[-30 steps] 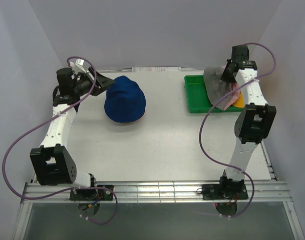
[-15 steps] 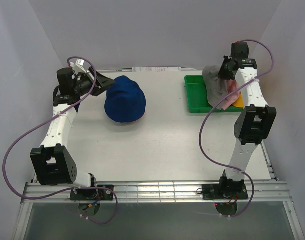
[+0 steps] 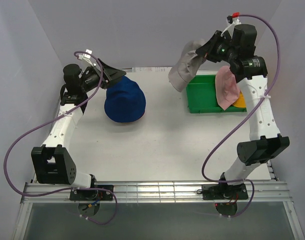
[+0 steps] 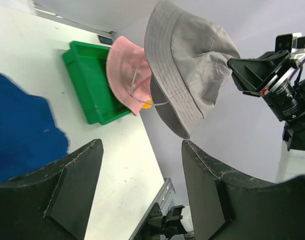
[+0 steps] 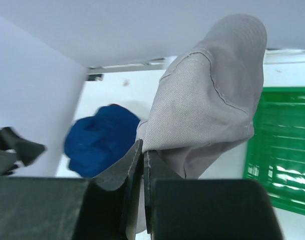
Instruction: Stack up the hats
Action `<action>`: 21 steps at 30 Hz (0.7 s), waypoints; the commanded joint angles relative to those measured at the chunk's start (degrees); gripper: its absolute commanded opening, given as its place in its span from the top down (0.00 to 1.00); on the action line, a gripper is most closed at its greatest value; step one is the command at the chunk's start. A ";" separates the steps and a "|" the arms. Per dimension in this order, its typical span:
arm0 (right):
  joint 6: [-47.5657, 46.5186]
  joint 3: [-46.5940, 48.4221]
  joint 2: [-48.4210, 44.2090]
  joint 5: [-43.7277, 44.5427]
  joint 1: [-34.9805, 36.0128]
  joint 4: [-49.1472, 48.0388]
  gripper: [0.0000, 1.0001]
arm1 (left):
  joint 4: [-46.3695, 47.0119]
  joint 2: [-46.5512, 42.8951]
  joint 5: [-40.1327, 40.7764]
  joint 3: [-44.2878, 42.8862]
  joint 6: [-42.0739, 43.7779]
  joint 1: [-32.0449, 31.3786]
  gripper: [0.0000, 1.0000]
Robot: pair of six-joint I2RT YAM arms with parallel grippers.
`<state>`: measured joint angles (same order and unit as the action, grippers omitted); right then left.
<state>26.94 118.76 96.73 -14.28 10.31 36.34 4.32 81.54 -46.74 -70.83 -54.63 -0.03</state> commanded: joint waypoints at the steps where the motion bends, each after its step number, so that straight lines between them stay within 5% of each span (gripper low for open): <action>1: 5.92 1.03 -2.59 -6.80 0.85 -7.15 0.92 | 7.18 -0.68 1.03 -0.80 -5.39 -4.09 0.26; 10: 13.13 1.91 -4.18 -17.35 3.75 -15.68 0.92 | 20.81 4.42 6.74 2.10 -20.51 -14.01 0.25; 21: 15.07 -0.72 -6.02 -19.11 6.39 -18.84 0.92 | 23.19 6.35 17.73 0.87 -28.50 -22.64 0.25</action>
<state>40.84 118.28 93.58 -31.66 15.70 22.28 24.47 87.88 -33.56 -69.04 -79.68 -22.02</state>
